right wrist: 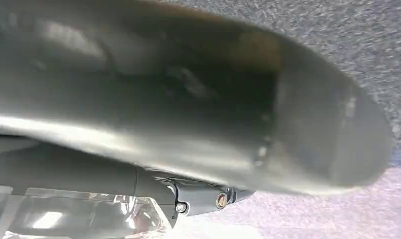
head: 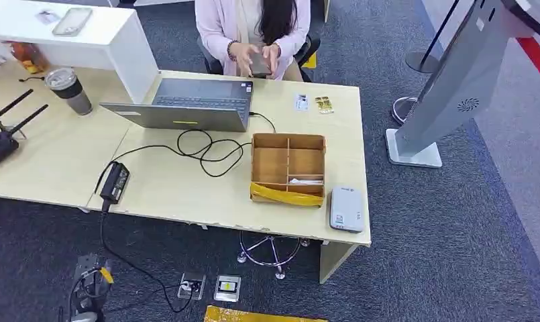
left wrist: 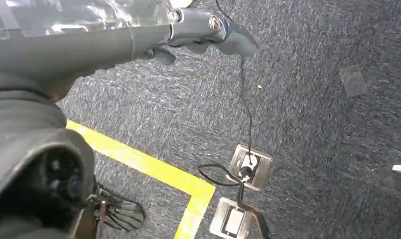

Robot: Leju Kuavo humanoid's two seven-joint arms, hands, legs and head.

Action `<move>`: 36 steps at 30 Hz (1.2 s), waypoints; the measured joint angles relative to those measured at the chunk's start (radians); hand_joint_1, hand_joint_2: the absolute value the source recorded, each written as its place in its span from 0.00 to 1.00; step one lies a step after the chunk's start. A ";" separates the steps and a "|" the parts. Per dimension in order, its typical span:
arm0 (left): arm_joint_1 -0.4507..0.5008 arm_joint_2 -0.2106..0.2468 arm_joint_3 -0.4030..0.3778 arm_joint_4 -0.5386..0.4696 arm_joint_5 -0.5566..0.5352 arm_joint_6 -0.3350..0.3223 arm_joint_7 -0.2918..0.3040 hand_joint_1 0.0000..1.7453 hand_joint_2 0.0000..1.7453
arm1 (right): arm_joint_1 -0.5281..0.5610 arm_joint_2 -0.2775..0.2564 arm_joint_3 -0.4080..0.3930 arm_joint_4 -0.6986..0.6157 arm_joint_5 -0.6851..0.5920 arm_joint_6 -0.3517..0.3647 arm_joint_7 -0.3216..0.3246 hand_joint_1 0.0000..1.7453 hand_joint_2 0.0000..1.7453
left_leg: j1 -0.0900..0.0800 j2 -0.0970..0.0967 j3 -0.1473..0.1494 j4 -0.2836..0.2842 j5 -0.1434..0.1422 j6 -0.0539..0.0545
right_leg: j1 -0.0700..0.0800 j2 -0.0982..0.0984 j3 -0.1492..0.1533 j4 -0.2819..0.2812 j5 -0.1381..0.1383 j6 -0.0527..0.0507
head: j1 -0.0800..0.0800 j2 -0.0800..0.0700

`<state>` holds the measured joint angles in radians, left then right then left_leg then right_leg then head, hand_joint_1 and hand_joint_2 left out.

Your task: Pass the card to the sensor for recognition and then transmit it.

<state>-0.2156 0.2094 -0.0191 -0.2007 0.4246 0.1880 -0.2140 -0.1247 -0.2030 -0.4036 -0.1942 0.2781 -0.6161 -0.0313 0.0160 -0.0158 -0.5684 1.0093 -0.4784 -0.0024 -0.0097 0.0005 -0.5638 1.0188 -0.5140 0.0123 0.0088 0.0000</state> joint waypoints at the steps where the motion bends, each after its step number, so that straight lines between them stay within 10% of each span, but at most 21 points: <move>1: 0.000 0.001 0.000 0.000 -0.003 -0.002 0.000 0.00 0.00 | 0.000 -0.002 0.000 0.000 -0.004 0.005 -0.012 0.00 0.00 | 0.000 0.000 0.000 0.000 0.000 0.000 | 0.000 0.000 0.000 0.000 0.000 0.000 | 0.000 0.000; 24: 0.004 -0.001 0.001 0.000 0.021 0.002 0.009 0.00 0.00 | -0.001 -0.007 0.000 0.000 -0.009 -0.004 0.021 0.00 0.00 | 0.000 0.000 0.000 0.000 0.000 0.000 | 0.000 0.000 0.000 0.000 0.000 0.000 | 0.000 0.000; 36: 0.012 -0.002 0.008 0.002 0.033 0.000 0.021 0.00 0.00 | -0.004 -0.022 0.000 0.000 -0.053 0.177 0.009 0.00 0.00 | 0.000 0.000 0.000 0.000 0.000 0.000 | 0.000 0.000 0.000 0.000 0.000 0.000 | 0.000 0.000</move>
<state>-0.2033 0.2075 -0.0114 -0.1991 0.4578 0.1877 -0.1930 -0.1285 -0.2255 -0.4040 -0.1938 0.2255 -0.4387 -0.0221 0.0160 -0.0158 -0.5681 1.0093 -0.4784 -0.0025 -0.0096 0.0006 -0.5635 1.0189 -0.5140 0.0123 0.0088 0.0000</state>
